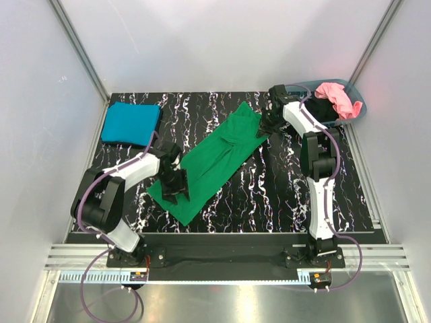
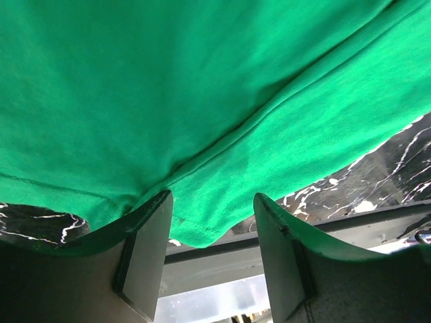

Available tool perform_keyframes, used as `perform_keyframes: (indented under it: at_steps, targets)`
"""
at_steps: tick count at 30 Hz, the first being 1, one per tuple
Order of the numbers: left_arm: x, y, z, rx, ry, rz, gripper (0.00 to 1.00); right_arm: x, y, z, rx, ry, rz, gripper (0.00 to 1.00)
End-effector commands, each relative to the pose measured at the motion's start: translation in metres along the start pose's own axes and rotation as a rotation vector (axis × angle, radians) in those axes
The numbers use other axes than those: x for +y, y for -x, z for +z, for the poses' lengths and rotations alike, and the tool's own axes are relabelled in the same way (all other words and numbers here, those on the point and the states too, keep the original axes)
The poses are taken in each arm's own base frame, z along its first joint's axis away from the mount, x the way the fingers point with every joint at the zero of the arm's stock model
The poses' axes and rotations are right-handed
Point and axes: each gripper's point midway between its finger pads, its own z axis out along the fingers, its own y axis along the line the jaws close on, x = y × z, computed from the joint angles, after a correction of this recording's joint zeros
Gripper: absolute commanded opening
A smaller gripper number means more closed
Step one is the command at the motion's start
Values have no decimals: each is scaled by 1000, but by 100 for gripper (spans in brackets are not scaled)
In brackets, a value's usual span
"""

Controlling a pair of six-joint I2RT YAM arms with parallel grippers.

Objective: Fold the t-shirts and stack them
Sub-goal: Fold the tshirt

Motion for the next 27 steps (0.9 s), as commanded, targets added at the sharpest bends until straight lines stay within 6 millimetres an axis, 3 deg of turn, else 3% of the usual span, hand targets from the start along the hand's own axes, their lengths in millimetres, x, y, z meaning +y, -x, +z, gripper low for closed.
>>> perform_keyframes:
  at_steps: [1, 6, 10, 16, 22, 27]
  targets:
    - [-2, 13, -5, -36, 22, 36, 56, 36, -7, -15, -18, 98, -17, 0]
    - [7, 11, 0, -28, 58, 33, 56, 34, -16, -6, -18, 118, 12, 0]
    - [17, 5, 5, -5, 100, 24, 56, 15, -32, 9, 31, 57, 7, 0]
    - [19, -3, 7, 5, 86, 3, 56, 8, -33, 12, 38, 28, -28, 0]
    - [20, -13, 7, 28, 79, -20, 56, 33, -10, -23, -44, 86, 0, 5]
    - [9, 1, -21, -39, 76, -10, 57, 43, -1, -41, -85, 99, 32, 7]
